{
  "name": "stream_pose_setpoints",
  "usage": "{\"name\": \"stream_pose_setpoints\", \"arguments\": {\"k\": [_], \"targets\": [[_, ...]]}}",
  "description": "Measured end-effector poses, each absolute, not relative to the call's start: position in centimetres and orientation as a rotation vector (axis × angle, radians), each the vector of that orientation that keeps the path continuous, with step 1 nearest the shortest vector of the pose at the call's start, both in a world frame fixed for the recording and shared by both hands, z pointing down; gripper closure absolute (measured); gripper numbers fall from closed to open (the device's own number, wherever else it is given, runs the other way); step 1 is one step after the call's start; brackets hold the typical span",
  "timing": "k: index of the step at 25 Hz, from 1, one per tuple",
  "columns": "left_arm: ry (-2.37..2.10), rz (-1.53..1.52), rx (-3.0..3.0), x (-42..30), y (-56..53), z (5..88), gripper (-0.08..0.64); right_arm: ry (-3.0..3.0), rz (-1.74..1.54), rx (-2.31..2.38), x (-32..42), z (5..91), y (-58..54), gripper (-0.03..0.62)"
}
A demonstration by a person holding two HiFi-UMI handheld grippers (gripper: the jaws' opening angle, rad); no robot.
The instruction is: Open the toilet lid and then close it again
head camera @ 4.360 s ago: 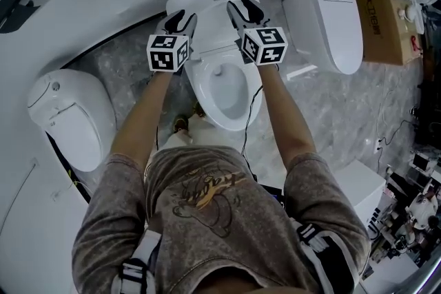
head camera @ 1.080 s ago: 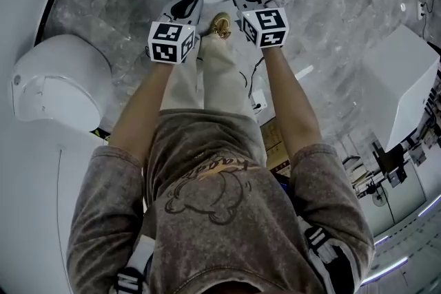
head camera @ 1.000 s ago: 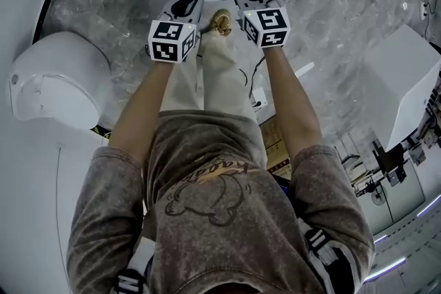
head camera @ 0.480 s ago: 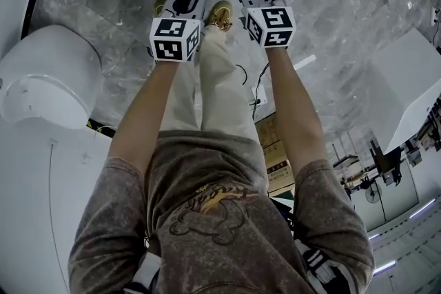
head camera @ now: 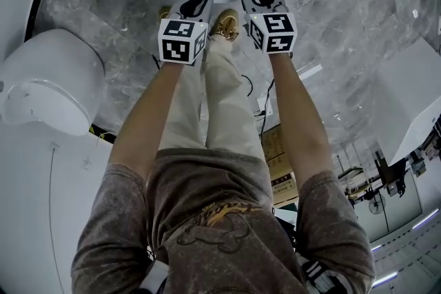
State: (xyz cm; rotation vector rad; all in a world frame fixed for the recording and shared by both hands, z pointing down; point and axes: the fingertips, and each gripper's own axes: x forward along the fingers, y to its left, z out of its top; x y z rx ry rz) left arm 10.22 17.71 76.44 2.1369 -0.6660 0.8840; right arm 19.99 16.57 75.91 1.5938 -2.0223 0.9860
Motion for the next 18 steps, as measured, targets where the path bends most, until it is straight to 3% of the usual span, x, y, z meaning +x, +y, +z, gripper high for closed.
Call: {"name": "stream_pose_setpoints", "arguments": {"k": [9, 18], "targets": [[-0.705, 0.810, 2.191, 11.2, 14.9, 69.7, 0.497, -1.983, 0.992, 1.739, 22.5, 68.4, 16.0, 0.489], [-0.751, 0.650, 2.420, 10.7, 11.7, 48.6, 0.497, -2.097, 0.781, 1.807, 24.0, 49.4, 15.0, 0.492]]}}
